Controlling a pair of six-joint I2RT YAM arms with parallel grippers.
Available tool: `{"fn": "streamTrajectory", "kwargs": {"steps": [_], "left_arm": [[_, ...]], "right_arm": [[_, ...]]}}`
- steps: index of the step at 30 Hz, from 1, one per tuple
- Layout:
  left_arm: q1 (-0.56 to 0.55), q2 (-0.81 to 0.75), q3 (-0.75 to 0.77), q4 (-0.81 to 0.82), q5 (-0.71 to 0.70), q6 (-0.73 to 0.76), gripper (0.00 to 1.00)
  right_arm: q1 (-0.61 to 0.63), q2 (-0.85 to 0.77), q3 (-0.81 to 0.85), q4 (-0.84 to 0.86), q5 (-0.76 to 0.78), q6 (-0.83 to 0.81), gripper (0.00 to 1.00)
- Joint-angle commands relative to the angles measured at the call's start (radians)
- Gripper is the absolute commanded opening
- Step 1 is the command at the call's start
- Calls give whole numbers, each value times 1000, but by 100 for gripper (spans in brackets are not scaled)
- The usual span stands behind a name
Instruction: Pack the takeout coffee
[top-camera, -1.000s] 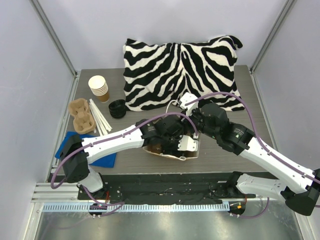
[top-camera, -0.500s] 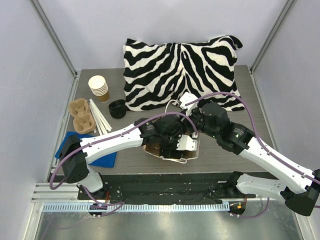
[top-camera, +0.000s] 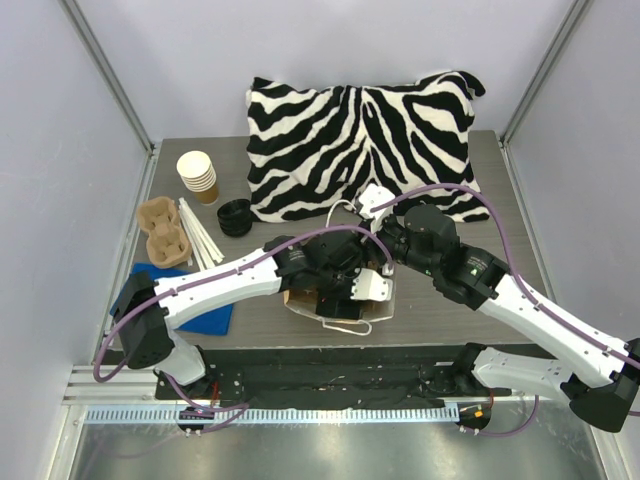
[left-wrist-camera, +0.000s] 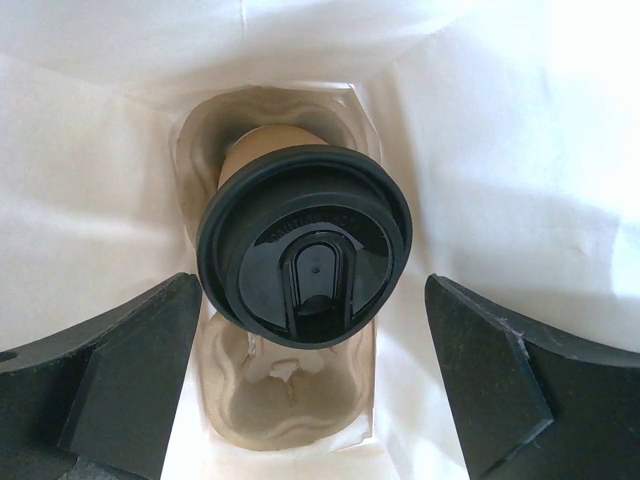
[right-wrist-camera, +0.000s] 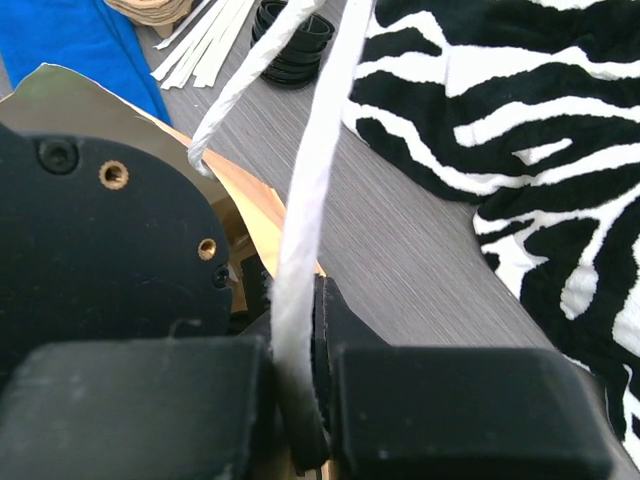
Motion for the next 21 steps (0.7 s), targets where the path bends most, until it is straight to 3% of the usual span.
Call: {"fn": "streamTrajectory", "kwargs": {"steps": [1, 21], "left_arm": [[44, -87, 12, 58, 30, -11, 100], [46, -106, -14, 49, 62, 25, 99]], "right_arm": [[-14, 5, 5, -75, -73, -17, 1], [-120, 61, 48, -86, -131, 40, 1]]}}
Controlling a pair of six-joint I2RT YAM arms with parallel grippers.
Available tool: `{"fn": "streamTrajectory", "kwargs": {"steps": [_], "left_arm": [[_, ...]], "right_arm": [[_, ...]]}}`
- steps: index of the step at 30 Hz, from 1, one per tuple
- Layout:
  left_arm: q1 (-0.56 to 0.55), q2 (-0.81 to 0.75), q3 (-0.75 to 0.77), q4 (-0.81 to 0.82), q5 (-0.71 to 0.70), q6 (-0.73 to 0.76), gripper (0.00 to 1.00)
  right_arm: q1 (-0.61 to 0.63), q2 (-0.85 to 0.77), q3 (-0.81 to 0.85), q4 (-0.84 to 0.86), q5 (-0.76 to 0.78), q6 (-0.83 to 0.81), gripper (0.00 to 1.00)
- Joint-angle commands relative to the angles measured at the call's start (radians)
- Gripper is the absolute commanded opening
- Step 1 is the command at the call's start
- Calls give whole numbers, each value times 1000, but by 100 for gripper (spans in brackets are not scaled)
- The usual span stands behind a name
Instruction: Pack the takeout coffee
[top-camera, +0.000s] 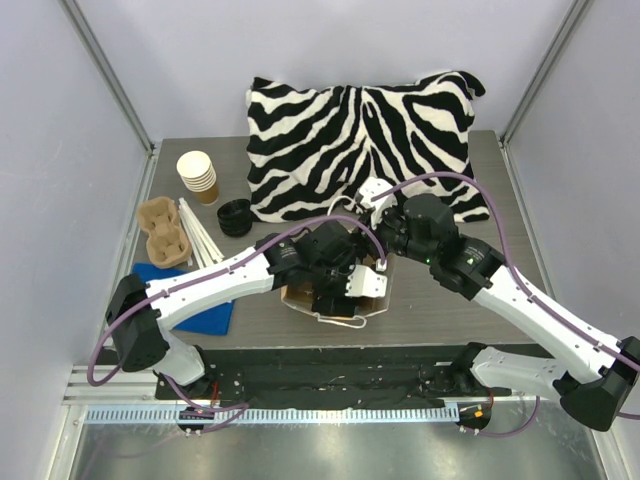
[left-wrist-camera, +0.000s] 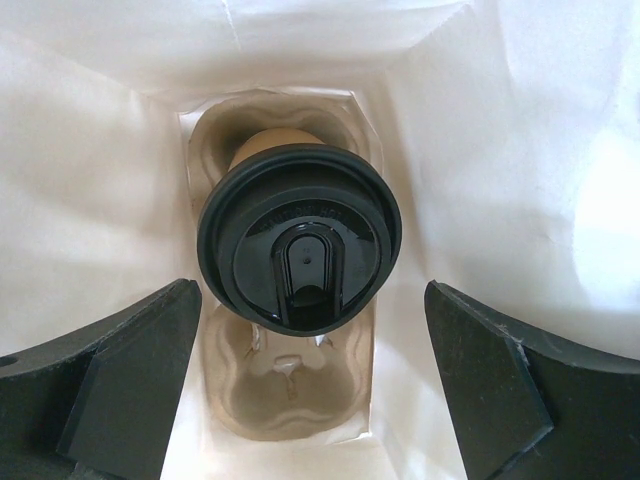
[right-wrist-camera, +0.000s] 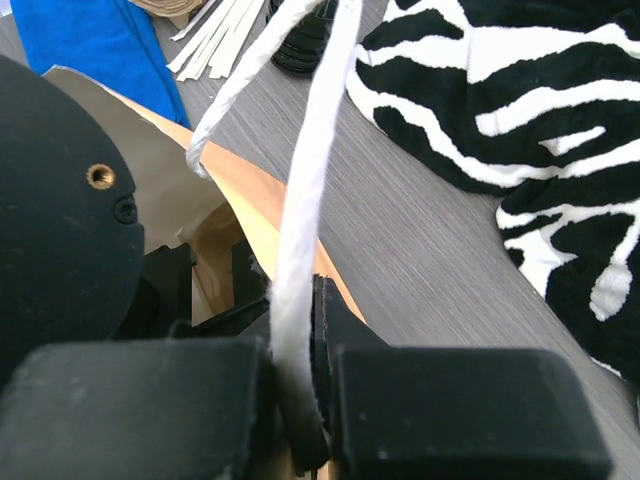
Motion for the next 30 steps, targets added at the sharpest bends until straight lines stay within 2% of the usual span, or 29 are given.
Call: {"fn": "streamTrajectory", "kwargs": {"steps": [1, 7, 17, 22, 30], "left_arm": [[15, -69, 3, 48, 8, 11, 99], [15, -70, 0, 40, 17, 28, 99], [28, -66, 41, 71, -9, -21, 99], [64, -49, 127, 23, 46, -65, 99], [71, -75, 138, -9, 82, -65, 99]], "right_arm": [[-37, 16, 24, -66, -17, 23, 1], [-86, 33, 42, -58, -57, 48, 1], [-91, 19, 25, -55, -66, 6, 1], [-92, 17, 22, -54, -66, -26, 1], [-92, 20, 24, -35, -51, -79, 1]]}}
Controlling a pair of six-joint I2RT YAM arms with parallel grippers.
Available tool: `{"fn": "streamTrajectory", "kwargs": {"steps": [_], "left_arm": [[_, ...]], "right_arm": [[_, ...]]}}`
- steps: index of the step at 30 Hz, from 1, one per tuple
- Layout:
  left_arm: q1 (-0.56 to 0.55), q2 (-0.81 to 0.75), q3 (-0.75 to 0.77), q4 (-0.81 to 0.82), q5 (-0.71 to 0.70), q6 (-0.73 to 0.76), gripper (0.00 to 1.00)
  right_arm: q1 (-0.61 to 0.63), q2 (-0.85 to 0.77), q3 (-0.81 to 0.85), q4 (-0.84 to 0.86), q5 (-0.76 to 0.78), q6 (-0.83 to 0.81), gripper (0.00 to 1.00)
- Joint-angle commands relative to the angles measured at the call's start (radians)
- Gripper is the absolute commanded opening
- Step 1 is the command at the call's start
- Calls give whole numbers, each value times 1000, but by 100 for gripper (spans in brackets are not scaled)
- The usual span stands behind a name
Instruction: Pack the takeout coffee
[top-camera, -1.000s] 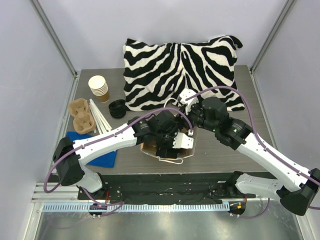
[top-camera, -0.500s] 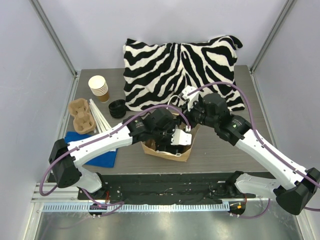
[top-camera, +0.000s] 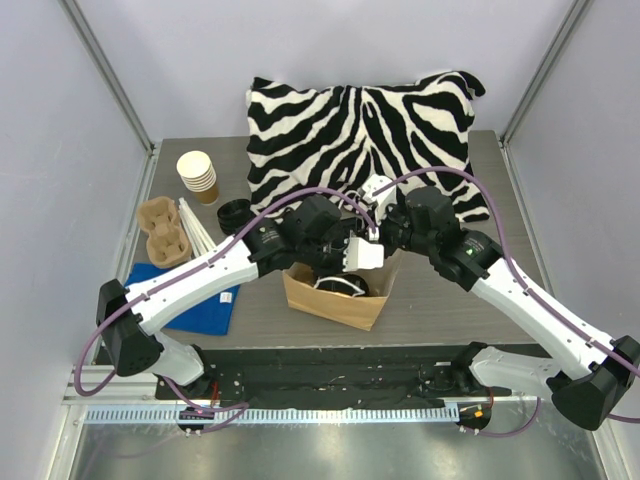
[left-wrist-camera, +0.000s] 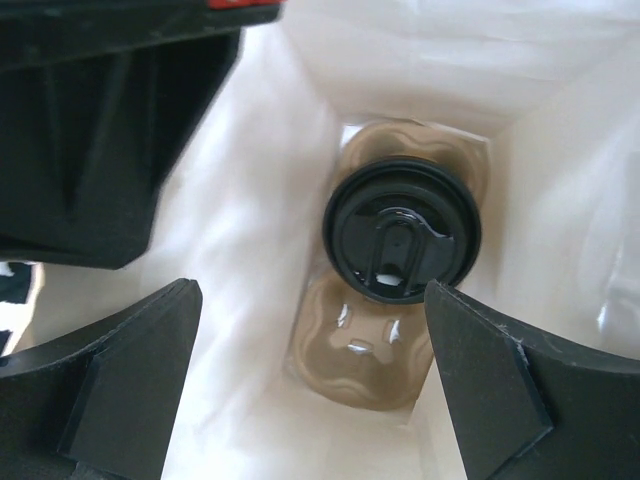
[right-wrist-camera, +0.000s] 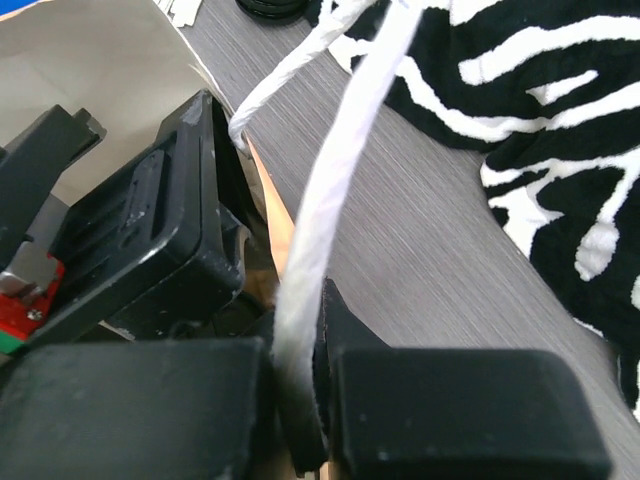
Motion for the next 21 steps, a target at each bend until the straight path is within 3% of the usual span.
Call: {"fn": "streamTrajectory", "kwargs": {"steps": [1, 12, 21], "left_arm": [[11, -31, 35, -24, 45, -31, 99], [124, 31, 179, -94, 149, -157, 98], [133, 6, 200, -111, 181, -173, 98]], "right_arm": [[-4, -12, 12, 38, 5, -41, 1], [-5, -18, 20, 38, 13, -70, 1], [-24, -18, 15, 32, 13, -82, 1]]}}
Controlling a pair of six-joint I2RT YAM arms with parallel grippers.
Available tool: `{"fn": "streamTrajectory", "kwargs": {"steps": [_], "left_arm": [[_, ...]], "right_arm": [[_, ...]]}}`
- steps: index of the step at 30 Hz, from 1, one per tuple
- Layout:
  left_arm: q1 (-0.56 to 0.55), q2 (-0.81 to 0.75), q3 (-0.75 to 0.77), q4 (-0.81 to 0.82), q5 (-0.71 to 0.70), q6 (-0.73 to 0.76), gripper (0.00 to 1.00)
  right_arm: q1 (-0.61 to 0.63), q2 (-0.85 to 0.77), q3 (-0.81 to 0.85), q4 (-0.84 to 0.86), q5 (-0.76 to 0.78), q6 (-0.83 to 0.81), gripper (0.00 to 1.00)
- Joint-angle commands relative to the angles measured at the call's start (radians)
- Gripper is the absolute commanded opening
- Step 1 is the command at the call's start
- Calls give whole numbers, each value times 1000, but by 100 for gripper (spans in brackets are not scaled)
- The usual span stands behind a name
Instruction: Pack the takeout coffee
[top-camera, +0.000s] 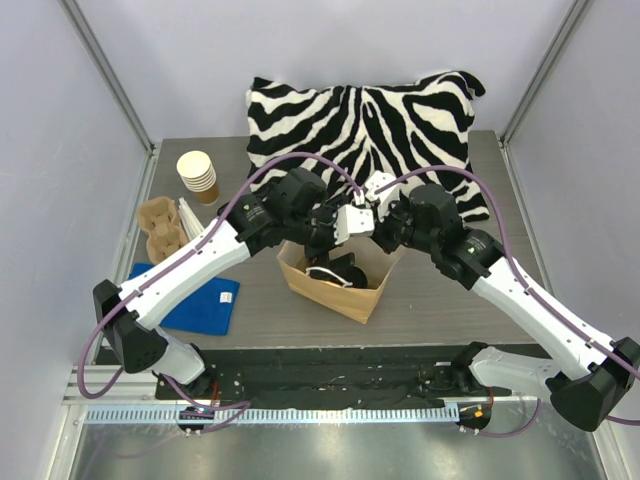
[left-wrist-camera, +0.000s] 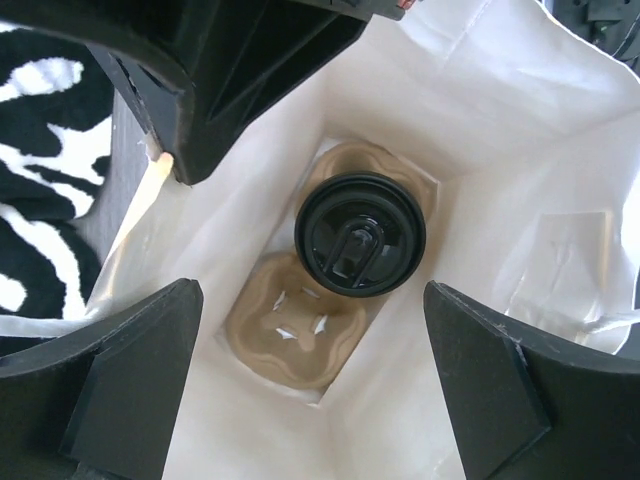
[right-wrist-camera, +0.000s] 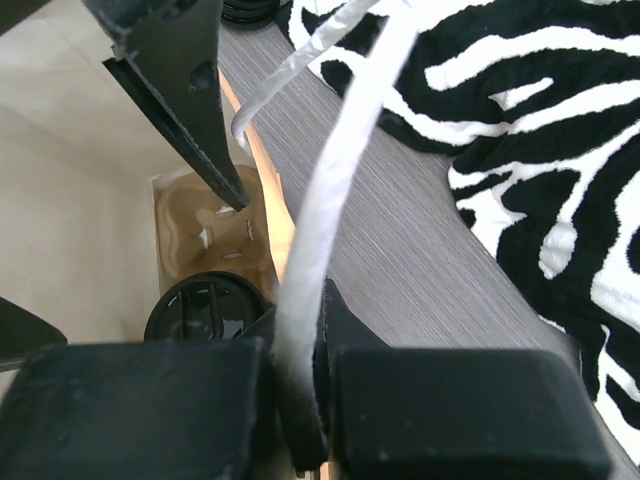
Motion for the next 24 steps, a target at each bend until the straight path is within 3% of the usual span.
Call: {"fn": "streamTrajectory", "kwargs": {"steps": [1, 9, 15, 19, 24], "left_arm": [[12, -19, 50, 0, 37, -44, 97], [33, -11, 85, -13, 71, -92, 97], [33, -54, 59, 0, 150, -15, 94], [33, -74, 56, 26, 127, -6, 93], [53, -51, 100, 71, 48, -99, 93]], "right_arm": [[-8, -19, 18, 16, -7, -36, 1], [-19, -24, 14, 6, -10, -45, 1], [-31, -22, 8, 2, -24, -47, 1], [-32, -25, 4, 2, -30, -48, 1], [-35, -25, 1, 2, -21, -45, 1]]}}
